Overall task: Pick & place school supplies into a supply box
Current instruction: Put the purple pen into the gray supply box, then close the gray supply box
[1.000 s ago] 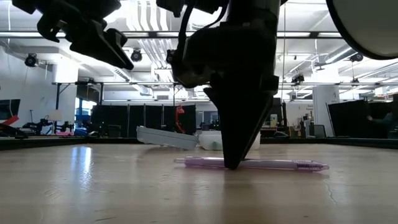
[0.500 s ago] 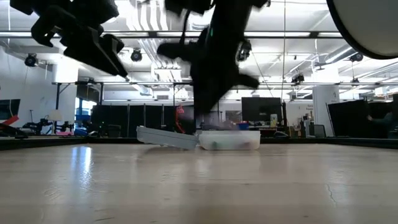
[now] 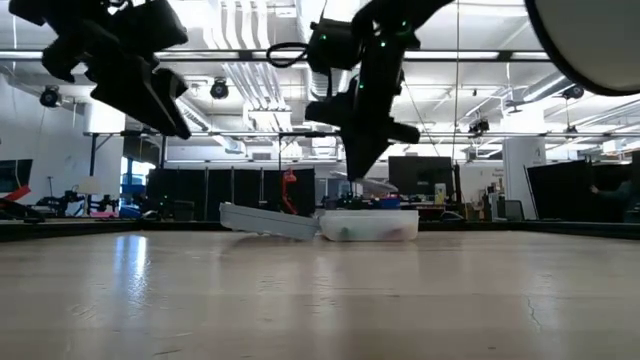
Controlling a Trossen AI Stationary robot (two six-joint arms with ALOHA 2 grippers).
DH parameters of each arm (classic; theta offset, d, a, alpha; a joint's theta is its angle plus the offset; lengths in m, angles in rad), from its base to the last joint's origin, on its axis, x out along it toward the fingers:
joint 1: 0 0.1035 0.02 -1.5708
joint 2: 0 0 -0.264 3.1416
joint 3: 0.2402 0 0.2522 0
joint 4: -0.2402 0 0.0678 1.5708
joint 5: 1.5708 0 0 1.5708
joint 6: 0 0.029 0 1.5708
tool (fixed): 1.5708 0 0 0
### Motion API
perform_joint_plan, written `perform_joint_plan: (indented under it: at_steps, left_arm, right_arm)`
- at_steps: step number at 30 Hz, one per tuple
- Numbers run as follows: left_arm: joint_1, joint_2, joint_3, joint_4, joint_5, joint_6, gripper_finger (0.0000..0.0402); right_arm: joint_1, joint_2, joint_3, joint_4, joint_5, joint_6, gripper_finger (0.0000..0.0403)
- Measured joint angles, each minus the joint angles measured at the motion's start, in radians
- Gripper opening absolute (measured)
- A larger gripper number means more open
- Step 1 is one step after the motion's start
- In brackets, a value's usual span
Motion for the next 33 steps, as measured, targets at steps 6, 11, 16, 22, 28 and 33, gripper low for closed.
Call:
perform_joint_plan:
  at_steps: [6, 11, 16, 22, 28, 33]
  left_arm:
    - [0.011, -0.001, -0.052, -0.054, -0.139, -0.324, 0.0148]
    - [0.041, -0.003, -0.128, -0.048, -0.142, -0.596, 0.0148]
    - [0.053, -0.064, -0.214, 0.068, -0.140, -0.703, 0.0148]
    - [0.135, -0.215, -0.358, 0.226, -0.115, -0.792, 0.0148]
    - [0.294, -0.361, -0.542, 0.492, -0.022, -0.899, 0.0148]
    - [0.449, -0.371, -0.609, 0.519, 0.102, -0.990, 0.0148]
  right_arm:
    - [-0.032, 0.060, 0.001, 0.019, -0.053, -0.033, 0.0037]
    - [-0.028, 0.075, -0.001, 0.027, -0.004, 0.054, 0.0070]
    - [-0.029, 0.058, -0.003, 0.014, 0.072, 0.061, 0.0121]
    - [-0.001, -0.029, -0.007, -0.057, 0.154, 0.010, 0.0171]
    - [0.077, -0.146, -0.052, -0.135, 0.164, 0.057, 0.0176]
    - [0.104, -0.208, -0.146, -0.285, 0.203, 0.399, 0.0154]
